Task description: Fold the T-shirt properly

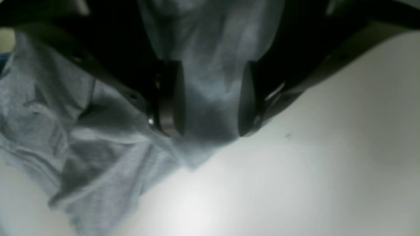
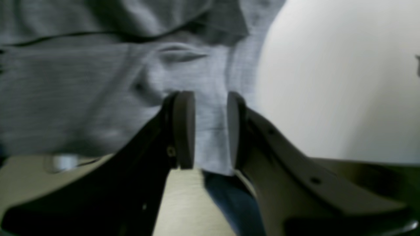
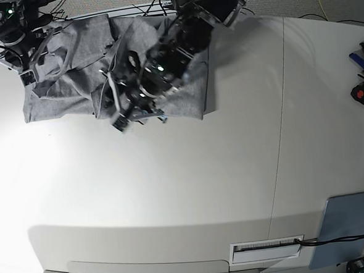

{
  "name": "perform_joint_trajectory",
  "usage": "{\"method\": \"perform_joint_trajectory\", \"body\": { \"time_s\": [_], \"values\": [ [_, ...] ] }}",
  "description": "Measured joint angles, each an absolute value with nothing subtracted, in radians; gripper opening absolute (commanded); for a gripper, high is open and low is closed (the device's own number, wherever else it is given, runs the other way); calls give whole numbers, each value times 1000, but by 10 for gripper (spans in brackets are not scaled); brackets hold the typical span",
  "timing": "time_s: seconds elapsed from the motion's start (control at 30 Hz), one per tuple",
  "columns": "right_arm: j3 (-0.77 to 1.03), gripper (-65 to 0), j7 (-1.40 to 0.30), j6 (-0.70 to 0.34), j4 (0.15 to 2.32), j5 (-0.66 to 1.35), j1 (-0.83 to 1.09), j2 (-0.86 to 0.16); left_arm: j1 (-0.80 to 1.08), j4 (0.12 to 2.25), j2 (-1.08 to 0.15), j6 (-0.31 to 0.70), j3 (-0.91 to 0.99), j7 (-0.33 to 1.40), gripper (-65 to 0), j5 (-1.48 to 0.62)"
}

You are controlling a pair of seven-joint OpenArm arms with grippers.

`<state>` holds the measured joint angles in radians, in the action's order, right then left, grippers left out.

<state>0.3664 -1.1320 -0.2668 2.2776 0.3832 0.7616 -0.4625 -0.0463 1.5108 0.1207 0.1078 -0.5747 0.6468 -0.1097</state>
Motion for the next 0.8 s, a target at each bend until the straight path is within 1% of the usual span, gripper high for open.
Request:
{"method": "perform_joint_trajectory", "body": {
  "time_s": [0.03, 0.1, 0.27, 0.33, 0.43, 0.6, 0.8],
  "values": [
    [366, -478, -1156, -305, 2278, 455, 762, -462, -43, 1532, 104, 138, -552, 647, -395, -151],
    [366, -478, -1178, -339, 2278, 559, 785, -462, -20, 1576, 73, 179, -502, 647, -395, -205],
    [366, -478, -1185, -359, 2278, 559, 870, -463, 78, 1657, 1, 279, -402, 657, -395, -229],
    [366, -478, -1182, -368, 2278, 561, 901, -463, 120, 1685, -16, 300, -389, 657, -395, -233],
    [366, -478, -1180, -387, 2278, 573, 924, -463, 173, 1724, -56, 307, -375, 657, -395, -235],
    [366, -478, -1170, -421, 2278, 708, 923, -459, 239, 1789, -108, 307, -372, 657, -395, -231],
    [356, -478, -1172, -419, 2279, 707, 908, -360, 284, 1805, -143, 308, -373, 657, -395, -229]
  ]
}}
